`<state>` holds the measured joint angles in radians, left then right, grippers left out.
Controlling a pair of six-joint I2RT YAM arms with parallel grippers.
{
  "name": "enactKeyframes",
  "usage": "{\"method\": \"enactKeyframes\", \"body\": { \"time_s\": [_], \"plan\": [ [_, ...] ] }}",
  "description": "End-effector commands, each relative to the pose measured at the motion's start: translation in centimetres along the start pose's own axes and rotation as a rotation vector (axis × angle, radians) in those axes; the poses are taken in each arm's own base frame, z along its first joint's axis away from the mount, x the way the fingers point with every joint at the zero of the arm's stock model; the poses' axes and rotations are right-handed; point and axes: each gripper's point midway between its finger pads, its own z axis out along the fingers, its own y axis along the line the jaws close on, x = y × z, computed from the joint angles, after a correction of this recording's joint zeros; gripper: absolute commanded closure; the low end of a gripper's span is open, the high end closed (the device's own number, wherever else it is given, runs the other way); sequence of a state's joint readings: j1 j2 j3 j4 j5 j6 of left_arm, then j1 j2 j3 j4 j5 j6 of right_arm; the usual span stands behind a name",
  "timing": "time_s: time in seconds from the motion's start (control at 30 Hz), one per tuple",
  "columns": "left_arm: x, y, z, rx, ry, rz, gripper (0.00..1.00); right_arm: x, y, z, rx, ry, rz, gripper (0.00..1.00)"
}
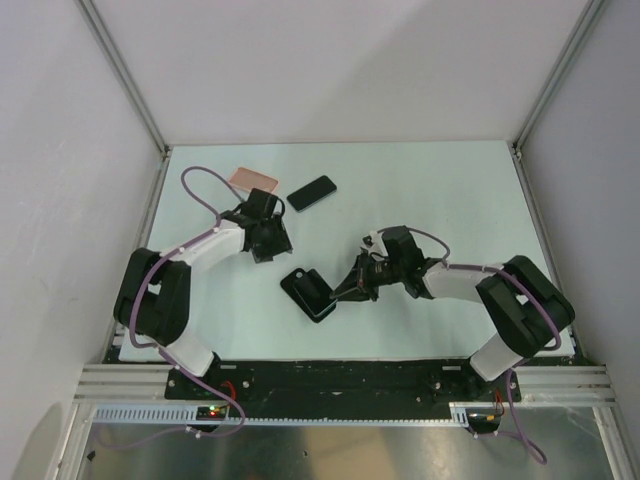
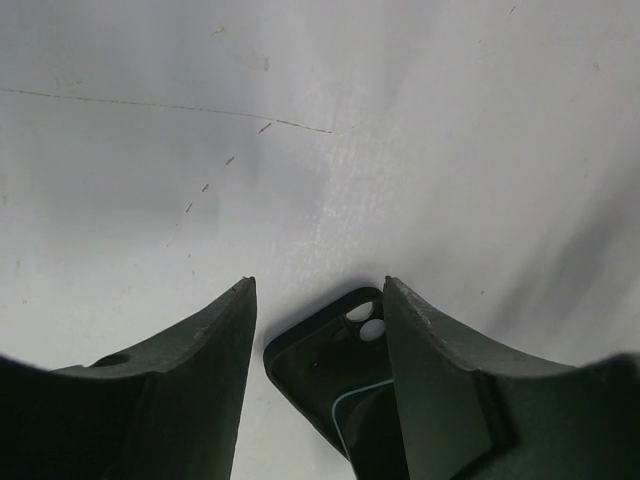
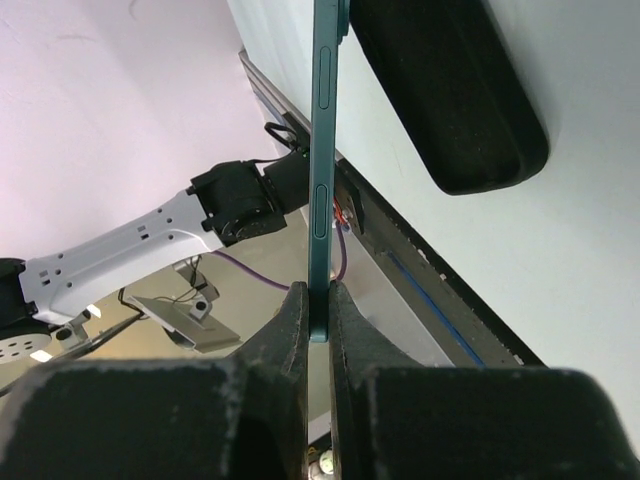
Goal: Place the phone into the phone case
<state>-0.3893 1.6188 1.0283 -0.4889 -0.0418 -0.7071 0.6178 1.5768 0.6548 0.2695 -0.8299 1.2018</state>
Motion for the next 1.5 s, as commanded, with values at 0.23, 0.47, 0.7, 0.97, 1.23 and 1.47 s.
{"method": "enactKeyframes", "body": {
  "time_s": [0.23,0.47,0.7,0.97,1.23,1.47],
  "plan": [
    [0.6,0.3,0.4,-0.009,0.008,0.015,0.42,0.5,0.7,1.5,-0.077,0.067,-0.011,1.0],
    [1.3,-0.2,0.3,0.001,0.016,0.032,0.44,0.4,-0.7,2.1,-0.078,0.072,0.034,1.0],
    [2.2,-0.8,0.4,0.007,0.032,0.056,0.45,0.1,-2.0,2.7,-0.066,0.073,0.063,1.0],
    [3.3,-0.5,0.8,-0.002,0.053,0.067,0.49,-0.9,-3.3,3.3,-0.064,0.064,0.11,1.0],
    [3.7,-0.8,0.8,0.011,0.062,0.068,0.51,-2.0,-4.8,3.8,0.014,0.025,0.104,1.0],
    [3.6,-1.0,0.7,0.019,0.06,0.068,0.51,-2.5,-5.2,3.2,0.116,-0.017,0.028,0.76]
  ]
}}
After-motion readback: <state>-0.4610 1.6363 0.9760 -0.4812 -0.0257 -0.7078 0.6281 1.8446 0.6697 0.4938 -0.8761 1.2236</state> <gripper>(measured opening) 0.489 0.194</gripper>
